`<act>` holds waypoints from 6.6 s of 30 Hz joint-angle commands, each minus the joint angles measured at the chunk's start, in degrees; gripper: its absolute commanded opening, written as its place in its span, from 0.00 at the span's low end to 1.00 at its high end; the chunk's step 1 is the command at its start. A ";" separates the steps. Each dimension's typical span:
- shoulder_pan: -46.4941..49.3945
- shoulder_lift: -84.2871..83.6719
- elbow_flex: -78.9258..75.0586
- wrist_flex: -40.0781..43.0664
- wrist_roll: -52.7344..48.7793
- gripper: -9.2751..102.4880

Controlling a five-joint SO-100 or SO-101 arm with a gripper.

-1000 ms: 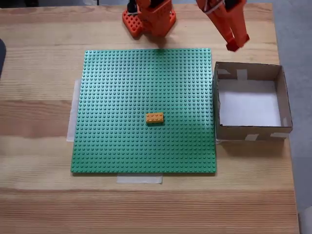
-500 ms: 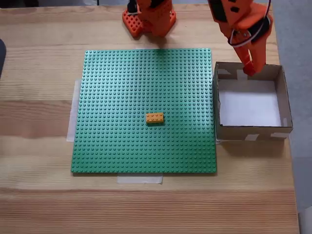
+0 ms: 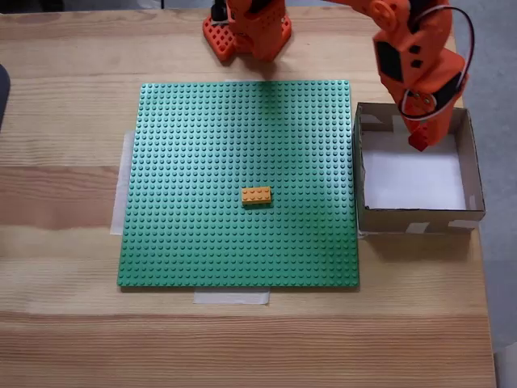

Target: Pick the red lego block and put it in the box.

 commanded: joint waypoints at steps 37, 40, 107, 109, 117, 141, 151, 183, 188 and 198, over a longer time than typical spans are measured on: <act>-1.93 -5.36 18.72 -21.36 -0.09 0.12; -2.02 -5.45 20.04 -22.41 -0.44 0.12; 4.31 36.04 39.46 -31.03 -12.83 0.07; 5.80 39.02 42.45 -32.70 -13.62 0.07; 13.54 50.10 54.32 -40.34 -15.56 0.07; 39.46 69.35 65.92 -42.80 -4.66 0.07; 42.45 80.42 76.55 -43.15 0.62 0.07; 44.21 109.86 119.27 -49.13 -3.16 0.07; 43.77 114.87 123.84 -47.55 -2.90 0.07; 44.56 117.60 130.17 -47.02 -4.83 0.07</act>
